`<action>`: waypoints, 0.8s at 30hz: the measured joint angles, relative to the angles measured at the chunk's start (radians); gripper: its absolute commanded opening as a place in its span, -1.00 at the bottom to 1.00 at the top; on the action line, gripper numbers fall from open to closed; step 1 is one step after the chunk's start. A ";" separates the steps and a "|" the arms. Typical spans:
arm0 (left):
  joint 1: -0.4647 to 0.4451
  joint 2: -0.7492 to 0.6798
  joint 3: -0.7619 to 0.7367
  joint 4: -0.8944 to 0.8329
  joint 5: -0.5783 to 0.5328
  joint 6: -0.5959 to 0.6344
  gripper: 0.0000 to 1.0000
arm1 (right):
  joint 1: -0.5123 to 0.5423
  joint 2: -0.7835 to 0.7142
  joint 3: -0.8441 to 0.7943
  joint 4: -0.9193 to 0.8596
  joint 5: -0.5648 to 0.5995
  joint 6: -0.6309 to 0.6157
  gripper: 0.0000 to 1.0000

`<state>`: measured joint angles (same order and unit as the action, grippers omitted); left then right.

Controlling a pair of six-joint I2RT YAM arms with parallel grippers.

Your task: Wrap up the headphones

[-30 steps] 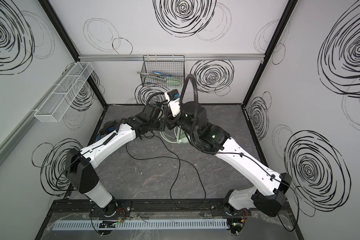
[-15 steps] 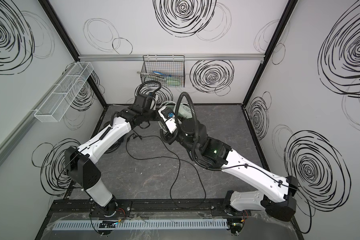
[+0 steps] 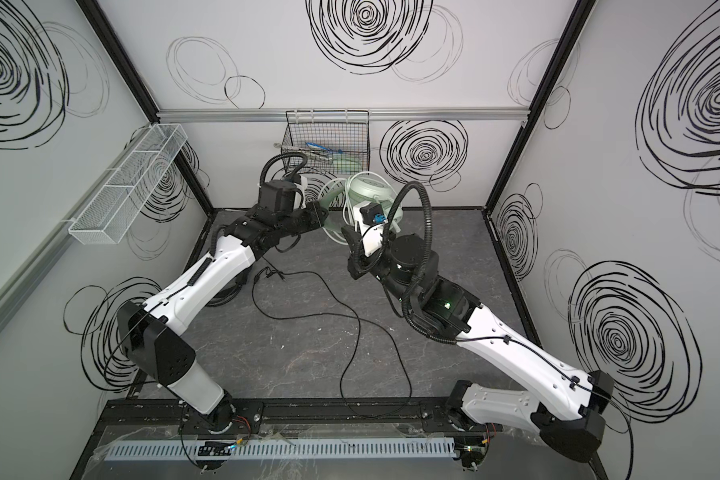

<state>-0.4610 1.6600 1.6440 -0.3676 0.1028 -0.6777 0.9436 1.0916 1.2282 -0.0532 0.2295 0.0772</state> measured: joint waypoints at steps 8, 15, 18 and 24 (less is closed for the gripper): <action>0.013 -0.016 0.003 0.020 0.005 -0.064 -1.00 | -0.040 -0.075 -0.104 0.032 -0.054 0.077 -0.57; 0.070 -0.033 0.003 0.045 -0.011 -0.116 -1.00 | -0.127 -0.085 -0.179 0.063 -0.157 0.170 -0.42; 0.069 -0.033 0.003 0.048 -0.010 -0.119 -1.00 | -0.199 -0.085 -0.212 0.081 -0.205 0.239 -0.41; 0.067 -0.033 0.008 0.029 -0.019 -0.105 -1.00 | -0.370 -0.082 -0.308 0.144 -0.338 0.394 0.00</action>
<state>-0.3943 1.6268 1.6524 -0.3382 0.0834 -0.7830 0.5732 1.0096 0.9199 0.0910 -0.1089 0.4709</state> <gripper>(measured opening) 0.073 0.425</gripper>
